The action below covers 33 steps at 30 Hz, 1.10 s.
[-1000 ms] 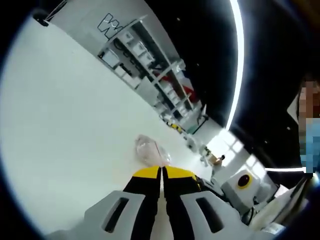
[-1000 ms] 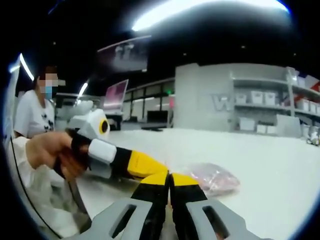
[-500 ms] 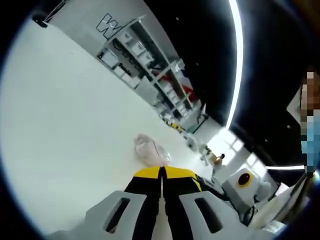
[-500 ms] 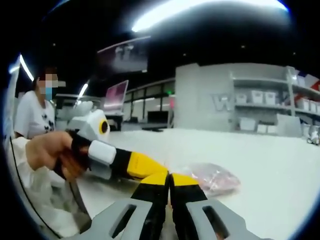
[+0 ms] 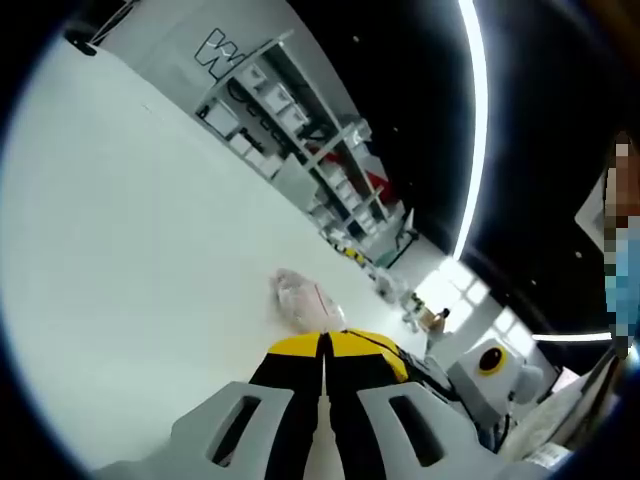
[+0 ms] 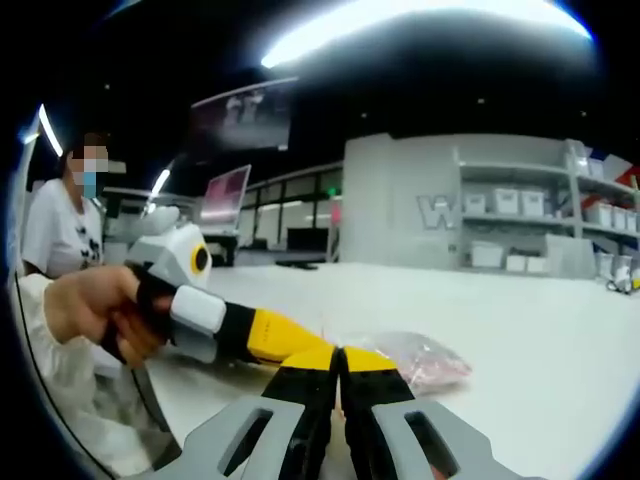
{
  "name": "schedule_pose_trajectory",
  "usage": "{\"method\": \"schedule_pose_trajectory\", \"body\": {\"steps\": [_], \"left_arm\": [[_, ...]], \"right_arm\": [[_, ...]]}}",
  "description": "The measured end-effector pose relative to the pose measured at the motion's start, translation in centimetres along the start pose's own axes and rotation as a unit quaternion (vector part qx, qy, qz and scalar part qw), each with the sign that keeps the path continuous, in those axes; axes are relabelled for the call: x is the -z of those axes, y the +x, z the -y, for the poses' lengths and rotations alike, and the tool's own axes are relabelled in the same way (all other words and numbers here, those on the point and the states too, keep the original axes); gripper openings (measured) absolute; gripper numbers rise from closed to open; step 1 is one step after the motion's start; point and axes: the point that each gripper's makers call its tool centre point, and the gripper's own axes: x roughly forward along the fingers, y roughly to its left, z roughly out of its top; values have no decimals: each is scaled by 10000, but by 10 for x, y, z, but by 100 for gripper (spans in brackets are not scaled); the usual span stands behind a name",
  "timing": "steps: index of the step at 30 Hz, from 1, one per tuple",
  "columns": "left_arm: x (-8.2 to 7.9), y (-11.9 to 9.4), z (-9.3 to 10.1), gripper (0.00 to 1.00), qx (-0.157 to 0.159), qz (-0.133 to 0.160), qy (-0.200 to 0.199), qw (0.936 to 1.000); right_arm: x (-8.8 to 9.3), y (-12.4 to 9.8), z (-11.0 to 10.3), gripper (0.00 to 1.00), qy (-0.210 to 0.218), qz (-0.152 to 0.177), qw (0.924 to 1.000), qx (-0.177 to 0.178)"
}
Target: Open the resealable bag by pulling the two sides of the seal apart until the entire bag opening is separated and visibly accessible.
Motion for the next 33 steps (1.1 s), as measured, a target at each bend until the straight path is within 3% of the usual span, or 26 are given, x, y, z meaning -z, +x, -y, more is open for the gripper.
{"method": "schedule_pose_trajectory", "body": {"steps": [8, 15, 23, 33], "left_arm": [[3, 0, 4, 1, 129, -68, -93, 9999], [6, 1, 4, 2, 91, -113, 58, 9999], [-2, 1, 3, 14, 71, 54, 122, 9999], [1, 5, 1, 7, 86, -66, 29, 9999]], "right_arm": [[0, 0, -1, 0, 1, -8, 10000, -30], [1, 0, -3, 0, 96, 4, 9999, -123], [-3, -3, 1, 0, 495, 159, 9984, -224], [0, -2, -2, 0, 465, 119, 9985, -268]]}}
